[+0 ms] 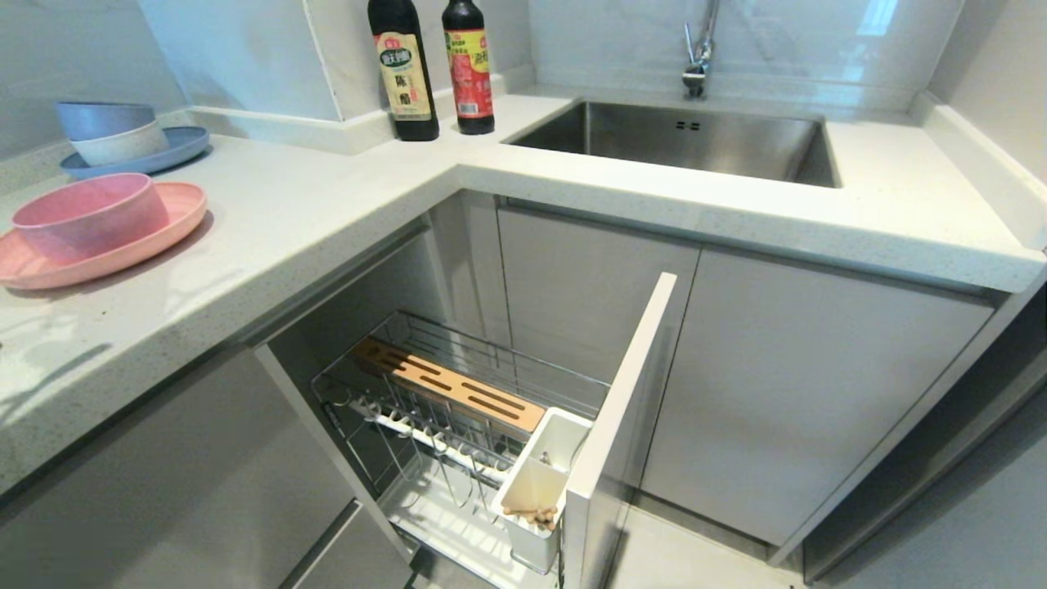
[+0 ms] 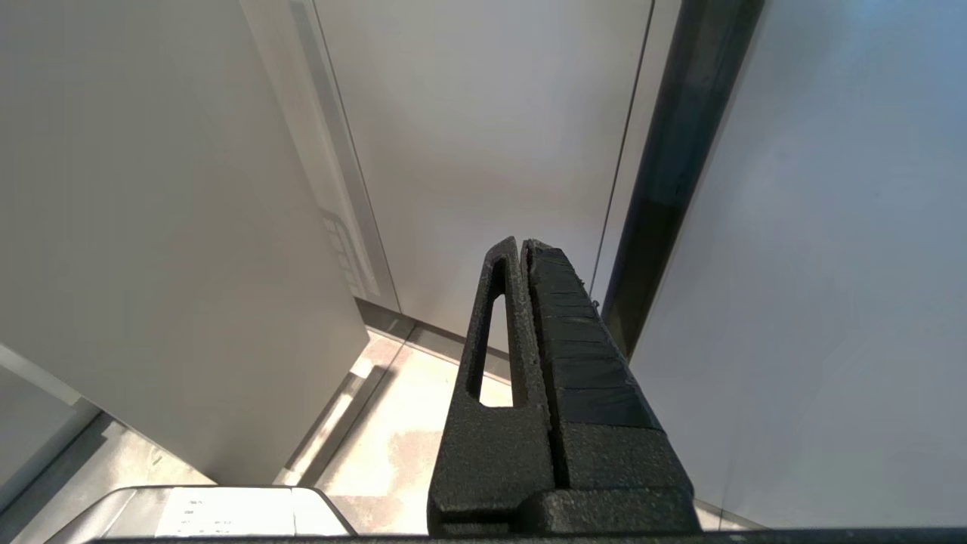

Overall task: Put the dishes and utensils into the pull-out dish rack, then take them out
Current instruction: Take the spoon out of the cupboard

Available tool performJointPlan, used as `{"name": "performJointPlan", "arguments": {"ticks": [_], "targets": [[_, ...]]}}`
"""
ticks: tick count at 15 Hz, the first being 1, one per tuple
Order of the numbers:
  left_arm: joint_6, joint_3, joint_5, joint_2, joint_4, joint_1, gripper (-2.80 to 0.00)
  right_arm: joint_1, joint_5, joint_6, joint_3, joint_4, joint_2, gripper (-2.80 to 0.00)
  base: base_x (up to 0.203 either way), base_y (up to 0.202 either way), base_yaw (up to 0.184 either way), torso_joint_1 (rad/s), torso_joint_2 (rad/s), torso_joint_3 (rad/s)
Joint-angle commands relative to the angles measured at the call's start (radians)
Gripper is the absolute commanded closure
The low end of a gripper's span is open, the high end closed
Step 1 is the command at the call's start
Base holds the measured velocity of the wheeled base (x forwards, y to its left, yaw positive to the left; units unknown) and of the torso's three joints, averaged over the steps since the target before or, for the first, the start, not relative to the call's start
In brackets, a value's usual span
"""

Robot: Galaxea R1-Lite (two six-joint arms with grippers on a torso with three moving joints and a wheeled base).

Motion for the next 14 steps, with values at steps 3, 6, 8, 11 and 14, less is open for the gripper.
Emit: {"name": "performJointPlan", "arguments": {"ticks": [3, 6, 8, 11, 14], "targets": [[0.028, 0.038, 0.022, 0.141, -0.176, -0.017, 0.0, 0.0, 0.0, 0.0, 0.002, 0.0, 0.0, 0.0, 0.0, 0.0, 0.0, 0.0, 0.0, 0.0], [0.097, 0.146, 0.038, 0.186, -0.36, -0.06, 0.0, 0.0, 0.0, 0.0, 0.002, 0.0, 0.0, 0.0, 0.0, 0.0, 0.0, 0.0, 0.0, 0.0], [0.15, 0.2, 0.056, 0.211, -0.458, -0.096, 0.0, 0.0, 0.0, 0.0, 0.002, 0.0, 0.0, 0.0, 0.0, 0.0, 0.0, 0.0, 0.0, 0.0], [0.181, 0.265, 0.057, 0.226, -0.557, -0.121, 0.0, 0.001, 0.0, 0.0, 0.002, 0.0, 0.0, 0.0, 0.0, 0.0, 0.0, 0.0, 0.0, 0.0], [0.201, 0.331, 0.057, 0.259, -0.691, -0.138, 0.0, 0.088, 0.0, 0.0, 0.002, 0.0, 0.0, 0.0, 0.0, 0.0, 0.0, 0.0, 0.0, 0.0]]}}
